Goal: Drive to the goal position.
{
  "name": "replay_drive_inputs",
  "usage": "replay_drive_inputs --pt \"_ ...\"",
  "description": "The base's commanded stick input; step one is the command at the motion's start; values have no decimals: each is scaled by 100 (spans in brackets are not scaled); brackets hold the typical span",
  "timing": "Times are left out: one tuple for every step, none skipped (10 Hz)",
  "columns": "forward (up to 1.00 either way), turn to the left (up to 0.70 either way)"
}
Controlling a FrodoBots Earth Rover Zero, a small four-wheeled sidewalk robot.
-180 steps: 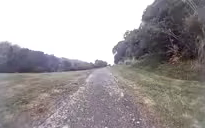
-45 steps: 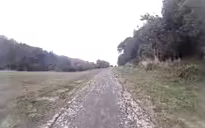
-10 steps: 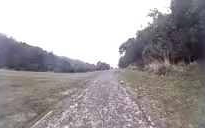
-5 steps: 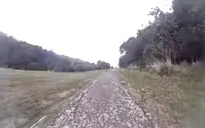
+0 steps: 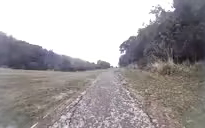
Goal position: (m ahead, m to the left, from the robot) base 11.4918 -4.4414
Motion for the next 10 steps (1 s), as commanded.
replay_drive_inputs --pt "45 0" --pt "45 0" --pt "45 0" --pt "45 0" --pt "45 0" --pt "45 0" --pt "45 0" --pt "45 0" --pt "45 0" --pt "45 0"
